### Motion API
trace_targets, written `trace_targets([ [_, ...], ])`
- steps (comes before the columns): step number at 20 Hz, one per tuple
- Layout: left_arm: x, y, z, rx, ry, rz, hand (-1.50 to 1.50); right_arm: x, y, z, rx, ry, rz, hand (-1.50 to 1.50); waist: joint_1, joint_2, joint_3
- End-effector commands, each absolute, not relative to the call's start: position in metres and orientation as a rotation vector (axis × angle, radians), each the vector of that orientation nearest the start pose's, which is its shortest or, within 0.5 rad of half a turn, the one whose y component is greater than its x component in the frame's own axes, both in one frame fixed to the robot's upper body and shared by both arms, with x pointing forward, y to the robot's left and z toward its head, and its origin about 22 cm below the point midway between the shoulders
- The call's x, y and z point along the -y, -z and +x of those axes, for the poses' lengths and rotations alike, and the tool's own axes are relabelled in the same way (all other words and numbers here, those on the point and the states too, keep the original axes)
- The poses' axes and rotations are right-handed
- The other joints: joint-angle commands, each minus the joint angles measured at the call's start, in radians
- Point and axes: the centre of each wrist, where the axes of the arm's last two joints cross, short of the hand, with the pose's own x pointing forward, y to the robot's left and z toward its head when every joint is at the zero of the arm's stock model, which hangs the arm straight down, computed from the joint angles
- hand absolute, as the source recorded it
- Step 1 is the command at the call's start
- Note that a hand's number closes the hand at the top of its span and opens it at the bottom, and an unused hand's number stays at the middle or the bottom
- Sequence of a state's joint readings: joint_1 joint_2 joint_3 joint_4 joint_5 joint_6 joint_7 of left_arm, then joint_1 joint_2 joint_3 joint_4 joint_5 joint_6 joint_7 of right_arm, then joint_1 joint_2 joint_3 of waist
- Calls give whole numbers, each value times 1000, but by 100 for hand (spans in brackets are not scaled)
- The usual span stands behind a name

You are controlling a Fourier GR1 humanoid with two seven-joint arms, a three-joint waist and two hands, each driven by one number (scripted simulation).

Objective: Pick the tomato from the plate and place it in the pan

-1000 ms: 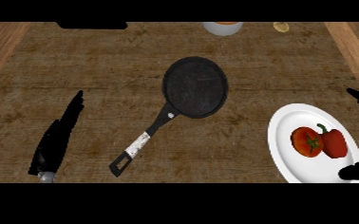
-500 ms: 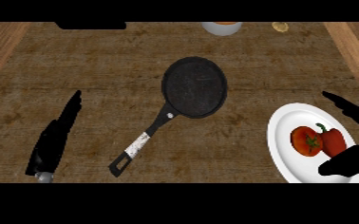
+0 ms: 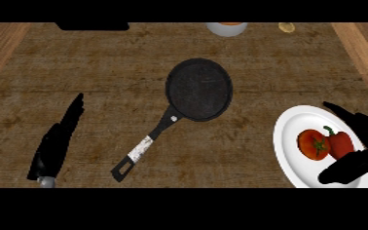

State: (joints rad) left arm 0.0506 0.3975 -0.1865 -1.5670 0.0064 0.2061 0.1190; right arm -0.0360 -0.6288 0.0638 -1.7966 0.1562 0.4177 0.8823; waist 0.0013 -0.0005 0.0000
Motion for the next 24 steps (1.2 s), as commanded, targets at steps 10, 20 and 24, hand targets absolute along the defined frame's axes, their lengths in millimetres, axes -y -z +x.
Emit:
trace_targets([
  [10,-282,1,209,1374,259,323,0,306,-79,231,639,-787,-603,-150,-2,-1,0],
  [20,-289,-13,231,1367,255,340,0,318,-37,255,623,-789,-615,-150,0,1,0],
  [24,-279,-11,221,1385,274,343,0,311,-42,263,666,-776,-594,-150,1,0,0],
])
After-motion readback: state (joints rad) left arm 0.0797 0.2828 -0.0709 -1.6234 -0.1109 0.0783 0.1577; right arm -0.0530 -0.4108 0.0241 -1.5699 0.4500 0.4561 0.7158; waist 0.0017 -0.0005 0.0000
